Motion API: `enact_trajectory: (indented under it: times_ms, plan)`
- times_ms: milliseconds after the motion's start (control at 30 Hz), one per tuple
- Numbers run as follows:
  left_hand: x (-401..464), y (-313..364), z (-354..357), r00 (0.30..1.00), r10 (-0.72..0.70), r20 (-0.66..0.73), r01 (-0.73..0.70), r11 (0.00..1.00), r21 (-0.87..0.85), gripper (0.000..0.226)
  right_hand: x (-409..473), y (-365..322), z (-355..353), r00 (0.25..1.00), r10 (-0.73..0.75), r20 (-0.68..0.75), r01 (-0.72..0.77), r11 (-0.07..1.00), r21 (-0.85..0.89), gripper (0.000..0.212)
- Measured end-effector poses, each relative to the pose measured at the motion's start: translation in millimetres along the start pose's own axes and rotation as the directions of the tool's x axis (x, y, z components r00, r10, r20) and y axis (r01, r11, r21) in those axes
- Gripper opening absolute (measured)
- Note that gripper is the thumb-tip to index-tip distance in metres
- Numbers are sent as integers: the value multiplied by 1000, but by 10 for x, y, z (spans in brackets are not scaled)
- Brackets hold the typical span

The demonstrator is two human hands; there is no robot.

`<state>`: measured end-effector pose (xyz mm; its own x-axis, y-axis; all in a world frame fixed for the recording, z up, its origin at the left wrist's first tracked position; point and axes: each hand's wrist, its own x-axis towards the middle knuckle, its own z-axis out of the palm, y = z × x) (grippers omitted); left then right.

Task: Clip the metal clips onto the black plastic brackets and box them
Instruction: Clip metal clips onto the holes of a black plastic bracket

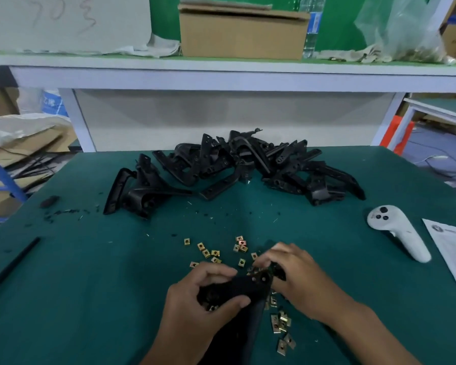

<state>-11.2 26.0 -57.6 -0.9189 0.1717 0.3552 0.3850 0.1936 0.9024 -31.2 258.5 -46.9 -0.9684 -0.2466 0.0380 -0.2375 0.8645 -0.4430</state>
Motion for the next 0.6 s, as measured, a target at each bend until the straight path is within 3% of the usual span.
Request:
enact_trajectory:
  times_ms: [67,233,300,467,600]
  plan:
    - [7,-11,17,1000,-12,8,12,1000,1,37,3,8,39,999,-11,-43,12,999,33,8]
    - [9,-33,41,1000,-10,-2,10,1000,-4,34,-12,10,51,995,-63,-80,69,995,77,17]
    - [11,-48,38,1000,-12,-15,13,1000,6,33,-26,-13,26,993,-59,-99,75,982,175,14]
    - [11,-65,56,1000,-7,-21,8,1000,29,34,-9,-42,-45,986,80,-145,-13,911,412,10]
    - [8,-58,60,1000,4,-14,-3,999,50,33,-3,-83,-90,973,204,-105,-97,783,615,21]
